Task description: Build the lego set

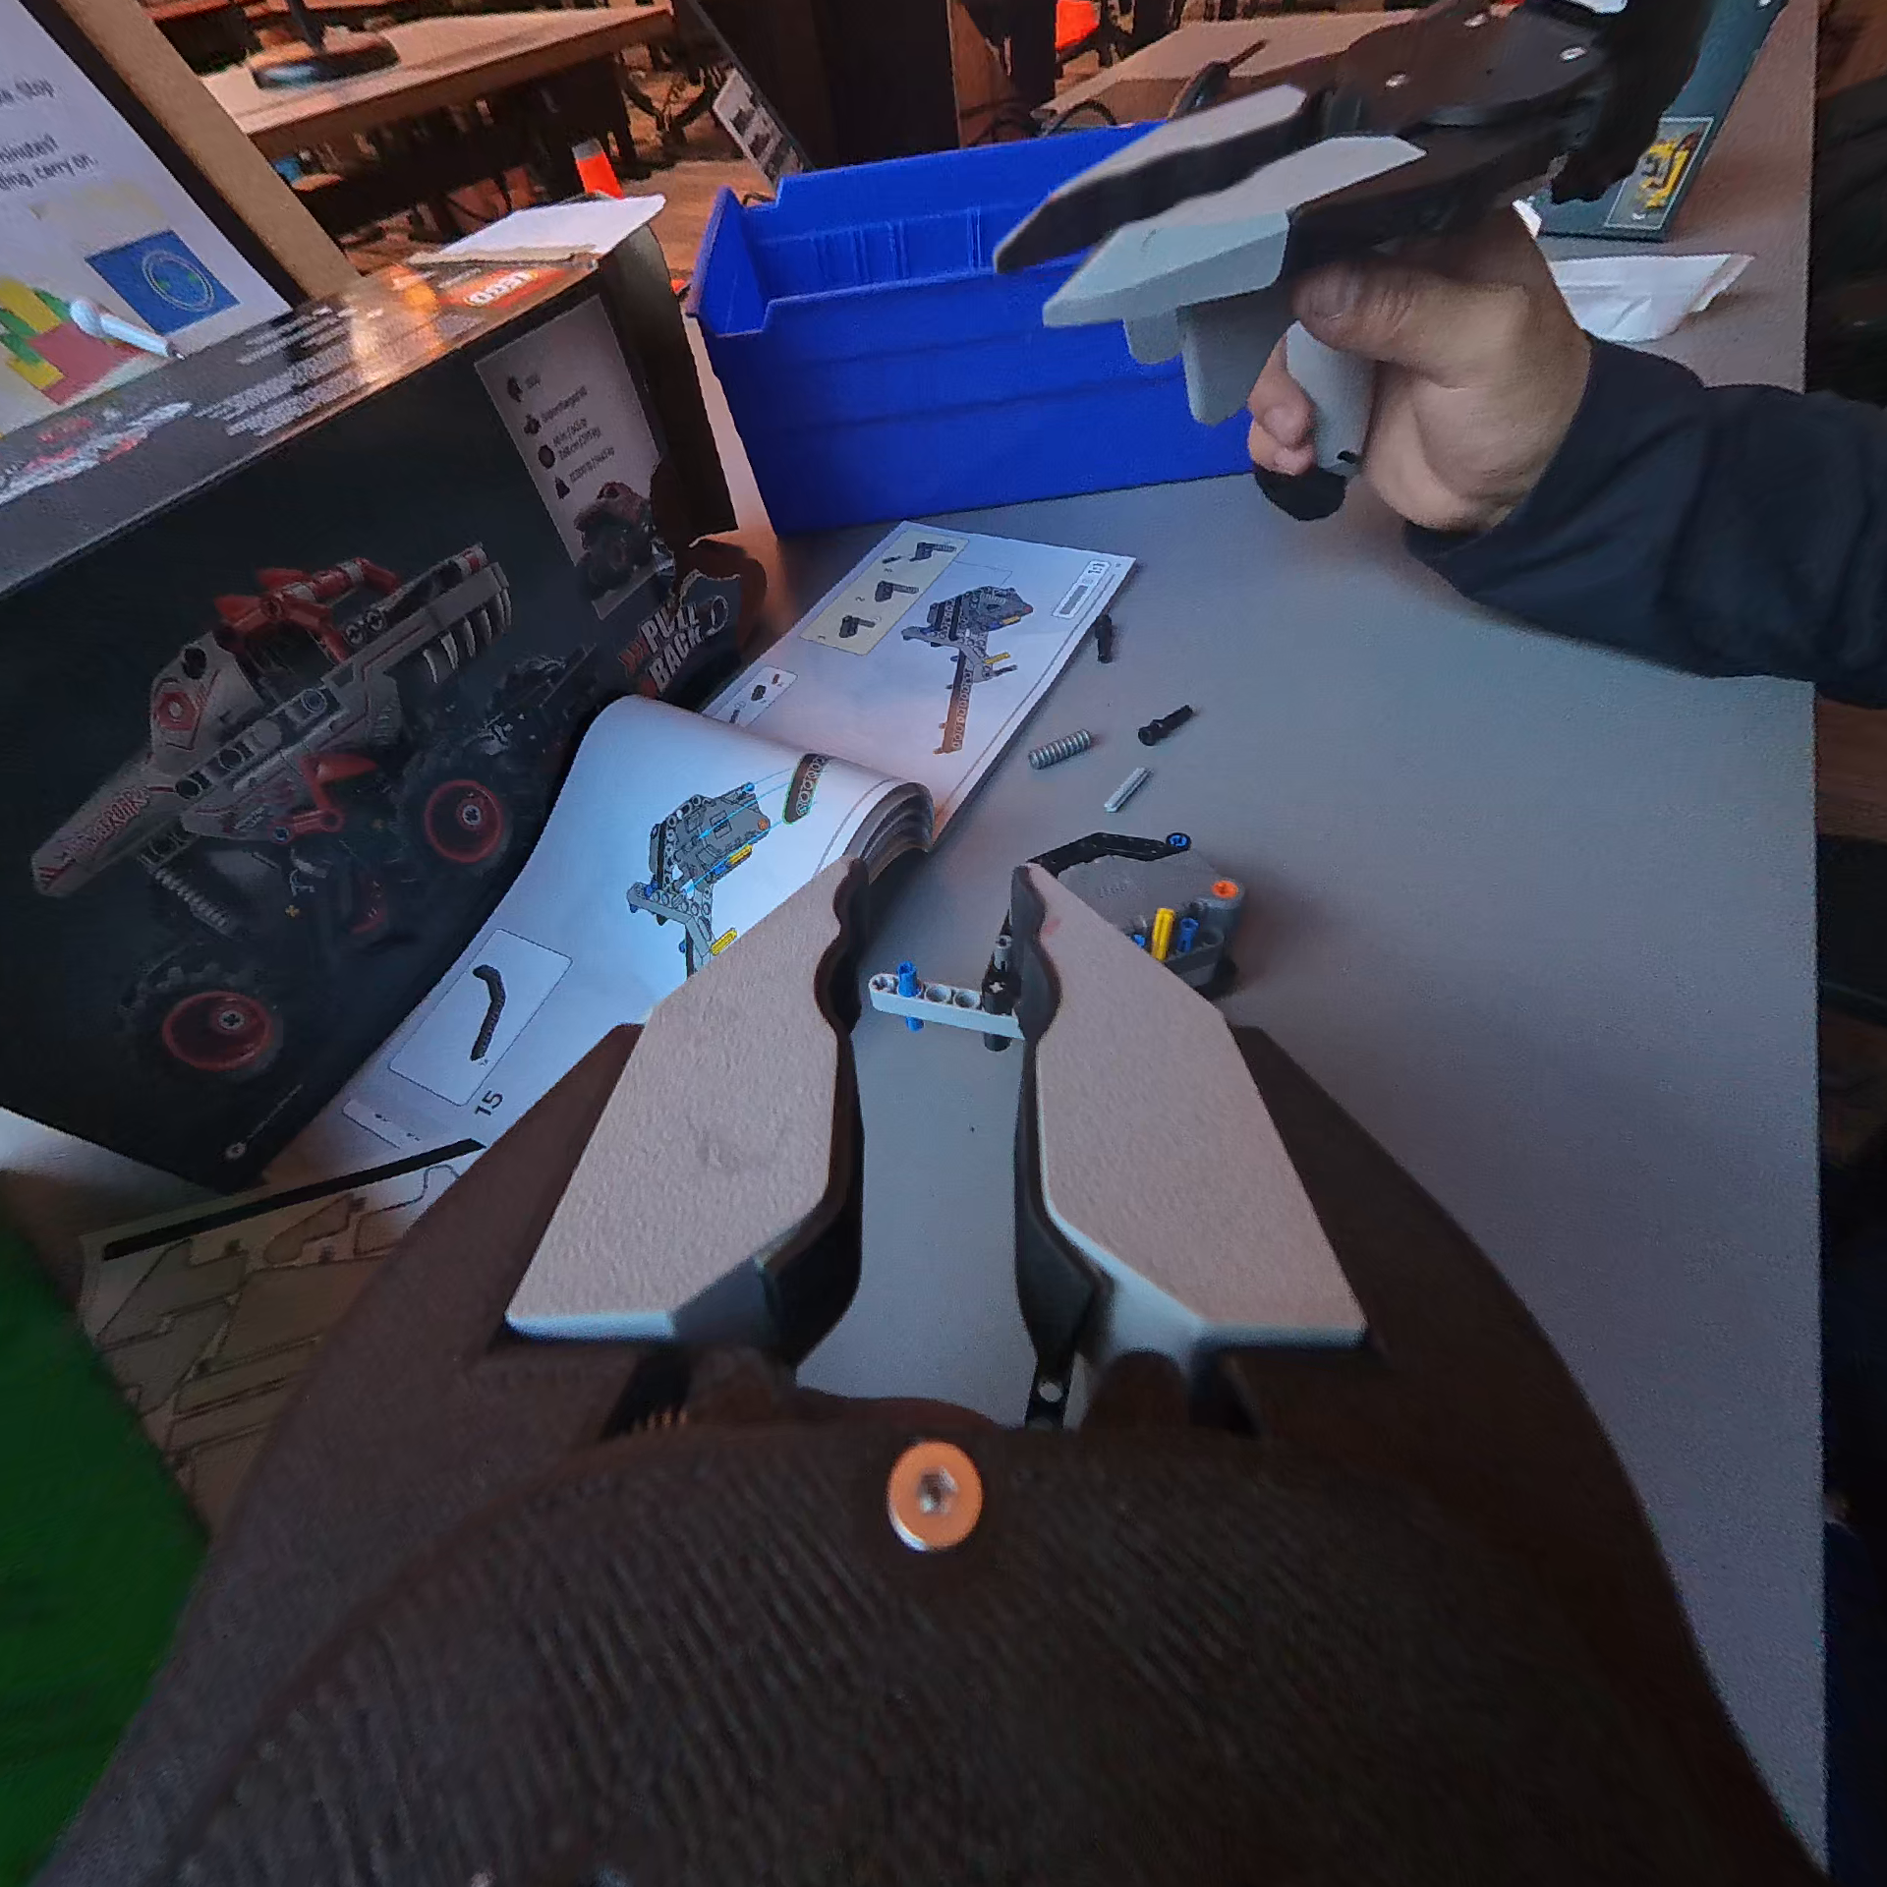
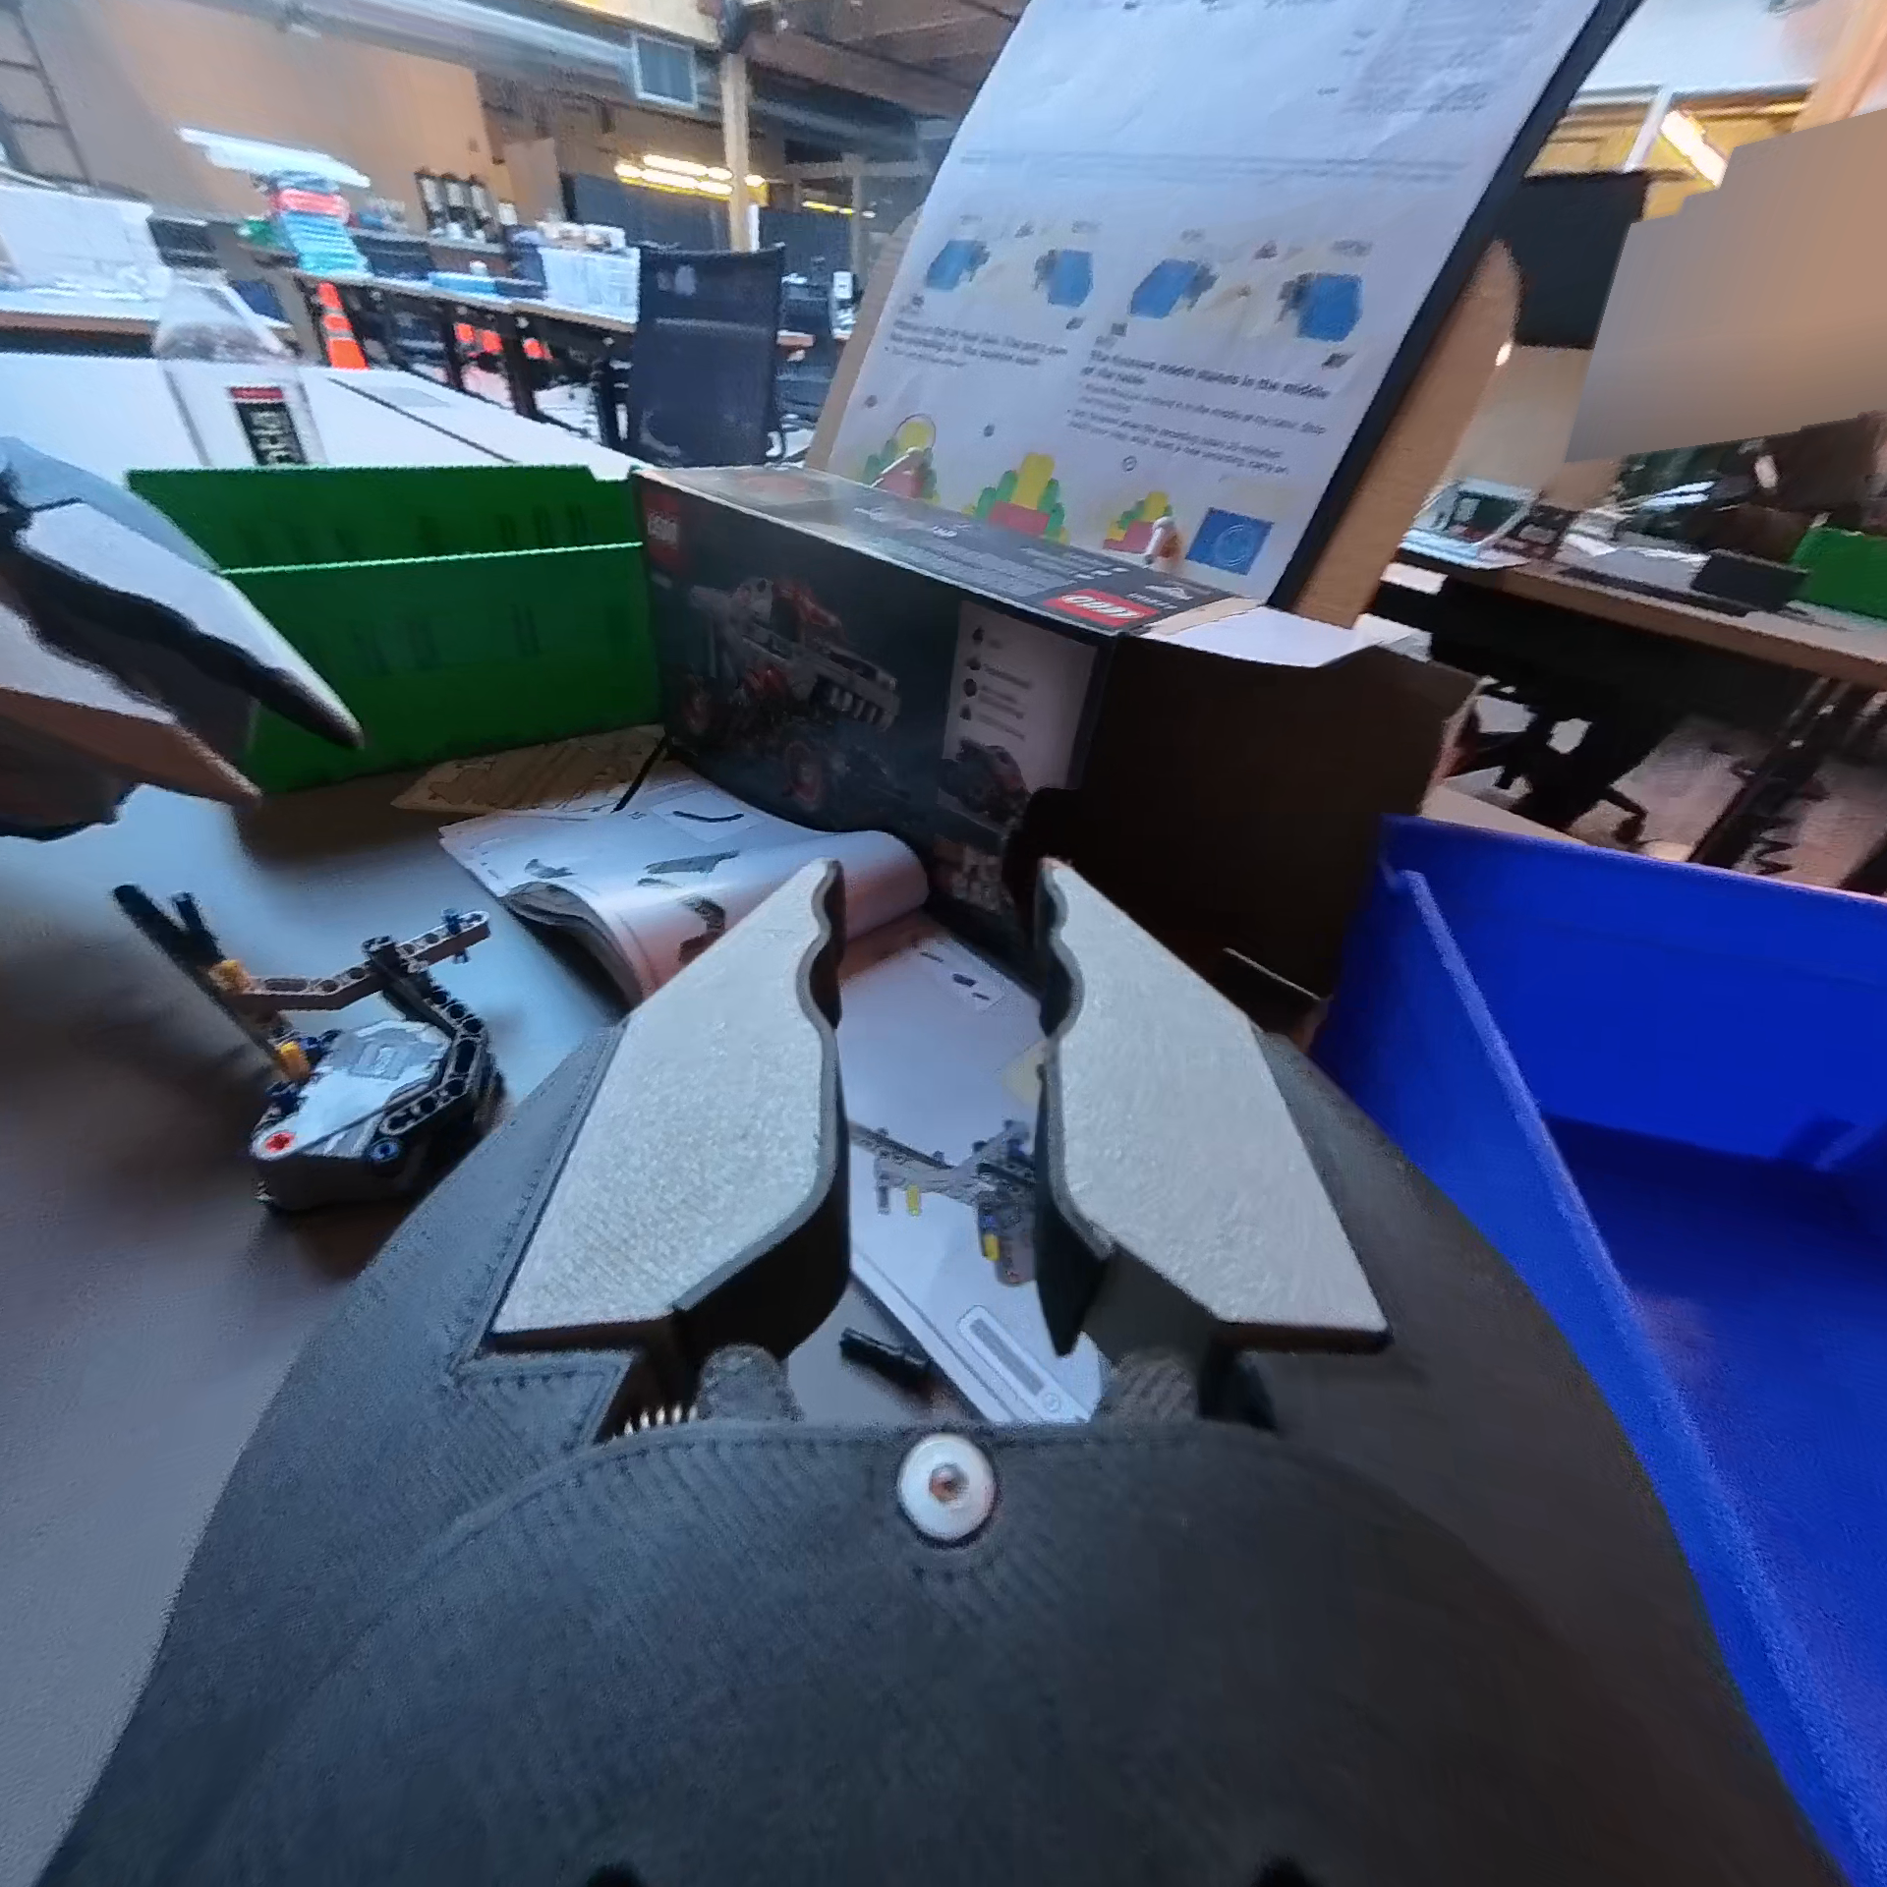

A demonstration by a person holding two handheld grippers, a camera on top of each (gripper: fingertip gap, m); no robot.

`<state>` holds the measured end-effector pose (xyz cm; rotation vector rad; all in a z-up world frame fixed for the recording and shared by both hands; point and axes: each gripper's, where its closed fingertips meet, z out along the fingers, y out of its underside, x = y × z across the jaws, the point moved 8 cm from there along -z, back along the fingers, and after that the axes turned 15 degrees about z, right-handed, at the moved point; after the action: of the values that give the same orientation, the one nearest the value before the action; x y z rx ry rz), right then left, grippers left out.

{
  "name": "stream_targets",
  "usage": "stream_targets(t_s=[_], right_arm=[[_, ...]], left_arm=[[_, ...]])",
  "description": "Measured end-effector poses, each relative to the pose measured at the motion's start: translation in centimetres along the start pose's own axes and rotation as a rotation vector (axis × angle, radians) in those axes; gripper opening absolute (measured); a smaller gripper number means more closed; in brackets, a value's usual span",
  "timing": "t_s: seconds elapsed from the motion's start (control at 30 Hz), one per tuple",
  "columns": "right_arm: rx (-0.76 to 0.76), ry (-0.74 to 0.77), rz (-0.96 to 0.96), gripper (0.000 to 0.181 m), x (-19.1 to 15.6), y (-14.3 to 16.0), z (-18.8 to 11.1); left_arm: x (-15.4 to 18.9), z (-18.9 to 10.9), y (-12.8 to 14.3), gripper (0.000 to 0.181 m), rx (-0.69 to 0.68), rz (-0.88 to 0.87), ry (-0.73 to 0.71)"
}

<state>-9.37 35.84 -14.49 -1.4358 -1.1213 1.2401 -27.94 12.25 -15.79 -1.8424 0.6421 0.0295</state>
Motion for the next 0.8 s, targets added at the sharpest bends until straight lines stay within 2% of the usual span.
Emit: stream_targets(t_s=[0.17, 0.23, 0.8], right_arm=[[0.091, 0.078, 0.050, 0.061, 1.2, -0.7, -0.4], [0.125, 0.100, 0.069, 0.065, 1.5, -0.9, -0.6], [0.174, 0.095, 0.073, 0.064, 1.4, -1.4, -1.0]], left_arm=[[0.0, 0.0, 0.0, 0.024, 0.000, -0.004, 0.005], [0.1, 0.0, 0.0, 0.023, 0.004, -0.004, 0.003], [-0.4, 0.0, 0.0, 0.022, 0.033, -0.037, -0.019]])
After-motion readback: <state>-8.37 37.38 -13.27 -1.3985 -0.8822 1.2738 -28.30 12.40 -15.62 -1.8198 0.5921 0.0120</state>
